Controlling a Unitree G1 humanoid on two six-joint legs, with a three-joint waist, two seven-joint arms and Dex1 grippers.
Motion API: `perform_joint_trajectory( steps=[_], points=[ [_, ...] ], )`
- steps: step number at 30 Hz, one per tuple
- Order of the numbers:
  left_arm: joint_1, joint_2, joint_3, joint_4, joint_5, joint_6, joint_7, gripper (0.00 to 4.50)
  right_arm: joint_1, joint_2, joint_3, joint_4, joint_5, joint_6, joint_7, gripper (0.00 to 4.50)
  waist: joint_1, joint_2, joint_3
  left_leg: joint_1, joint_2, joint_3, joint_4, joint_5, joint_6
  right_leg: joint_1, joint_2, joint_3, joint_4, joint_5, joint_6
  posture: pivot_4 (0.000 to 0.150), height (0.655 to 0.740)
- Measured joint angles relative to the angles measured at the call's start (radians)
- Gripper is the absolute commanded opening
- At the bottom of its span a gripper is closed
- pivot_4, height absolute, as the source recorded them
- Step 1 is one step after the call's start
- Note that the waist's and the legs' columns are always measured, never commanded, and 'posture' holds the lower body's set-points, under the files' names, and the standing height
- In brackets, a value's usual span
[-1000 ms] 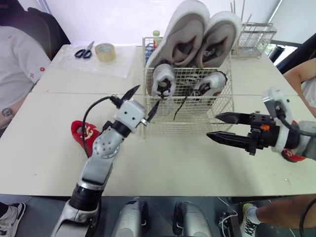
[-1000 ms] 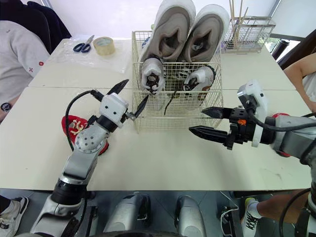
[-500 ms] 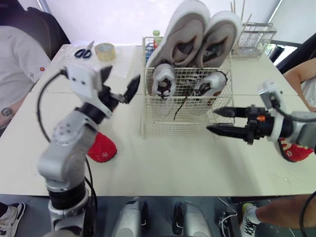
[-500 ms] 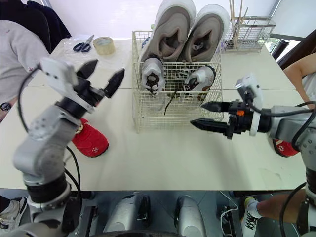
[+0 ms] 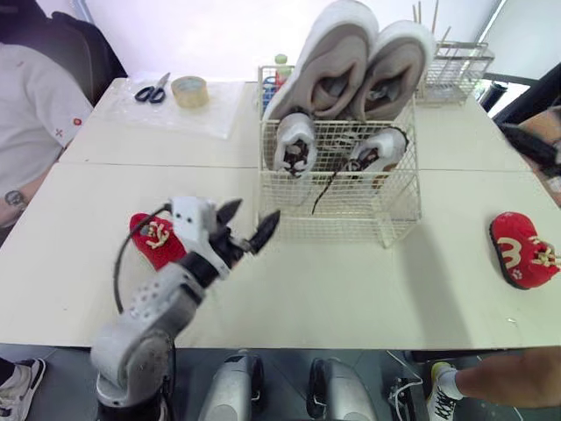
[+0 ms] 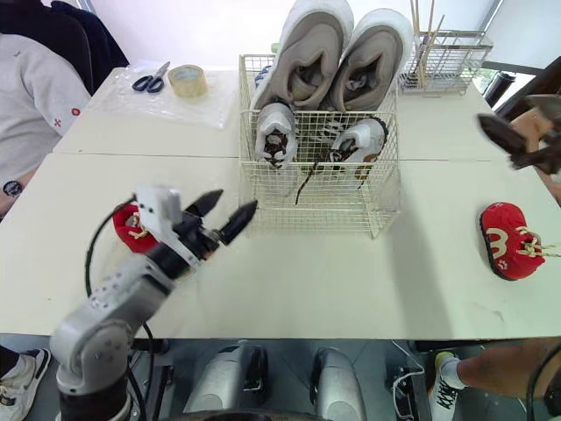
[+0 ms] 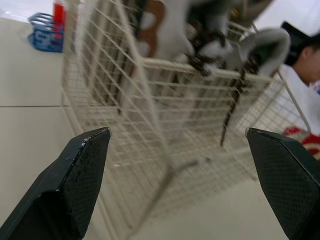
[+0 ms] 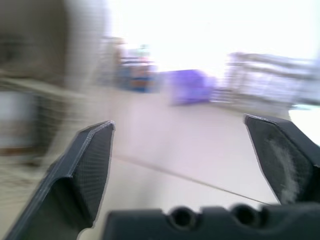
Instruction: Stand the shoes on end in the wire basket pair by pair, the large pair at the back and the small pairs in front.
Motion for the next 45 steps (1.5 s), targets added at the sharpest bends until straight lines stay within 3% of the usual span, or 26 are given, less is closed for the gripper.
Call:
perform_joint_trajectory(
  steps=[3,6,8,11,17,22,34,41,45],
  points=[
    [0.080,0.064,-0.114,0.003,0.082,-0.096,-0.053,4.49,0.282,0.234,-0.130,-0.199,-0.069,-0.006,-0.122,4.50,0.009,0.004,-0.006,0.000,0.000,-0.002,-0.006,0.000,0.000,-0.001,0.000,-0.001,0.000,0.000,0.000,0.150,0.7371],
    [0.099,0.076,-0.182,0.012,0.120,-0.138,-0.079,4.49,0.438,0.397,-0.143,-0.284,-0.097,-0.010,-0.180,4.50,0.006,0.026,-0.012,0.000,-0.002,0.001,-0.006,-0.002,0.003,-0.002,0.000,0.001,-0.005,-0.002,-0.003,0.150,0.7371],
    [0.116,0.098,-0.234,0.013,0.120,-0.157,-0.125,4.49,0.523,0.521,-0.162,-0.380,-0.110,-0.023,-0.245,4.50,0.002,0.033,-0.017,0.000,-0.001,0.000,-0.006,-0.003,0.003,-0.002,0.000,0.001,-0.005,-0.002,-0.003,0.150,0.7371],
    [0.117,0.147,-0.259,0.018,0.110,-0.162,-0.198,4.49,0.622,0.672,-0.141,-0.481,-0.117,-0.050,-0.300,4.50,-0.005,0.037,-0.019,0.001,-0.001,0.000,-0.008,-0.003,0.002,-0.002,0.001,0.001,-0.006,-0.004,-0.002,0.150,0.7371],
    [0.065,0.210,-0.191,0.060,0.046,-0.152,-0.277,4.49,0.663,0.797,-0.034,-0.504,-0.148,-0.172,-0.359,4.50,0.010,0.034,-0.020,-0.001,0.000,-0.009,-0.013,-0.002,0.000,-0.002,0.003,-0.005,-0.005,-0.010,-0.007,0.150,0.7371],
    [0.056,0.246,-0.087,0.065,0.002,-0.124,-0.261,4.49,0.681,0.829,-0.009,-0.439,-0.174,-0.251,-0.389,4.50,0.010,0.034,-0.020,0.001,0.000,-0.008,-0.013,-0.002,-0.003,-0.003,0.003,-0.005,0.003,-0.013,-0.001,0.150,0.7371],
    [0.185,0.379,0.221,-0.076,-0.338,0.013,-0.182,4.49,0.708,0.867,0.165,-0.475,-0.248,-0.328,-0.405,4.50,0.023,0.035,-0.020,0.001,0.000,-0.019,-0.013,-0.003,-0.009,-0.001,0.005,-0.010,0.009,-0.023,-0.009,0.150,0.7371],
    [0.212,0.422,0.185,-0.071,-0.294,0.000,-0.205,4.49,0.711,0.761,0.257,-0.582,-0.277,-0.325,-0.325,4.50,0.020,0.034,-0.020,0.002,-0.002,-0.016,-0.010,-0.003,-0.009,0.000,0.004,-0.007,0.007,-0.023,-0.009,0.150,0.7371],
    [0.219,0.427,0.189,-0.071,-0.334,0.000,-0.214,4.49,0.739,0.568,0.256,-0.588,-0.283,-0.353,-0.176,4.50,0.017,0.033,-0.020,0.005,-0.003,-0.014,-0.009,-0.004,-0.007,0.003,0.005,-0.003,0.007,-0.023,-0.010,0.150,0.7371]
  ],
)
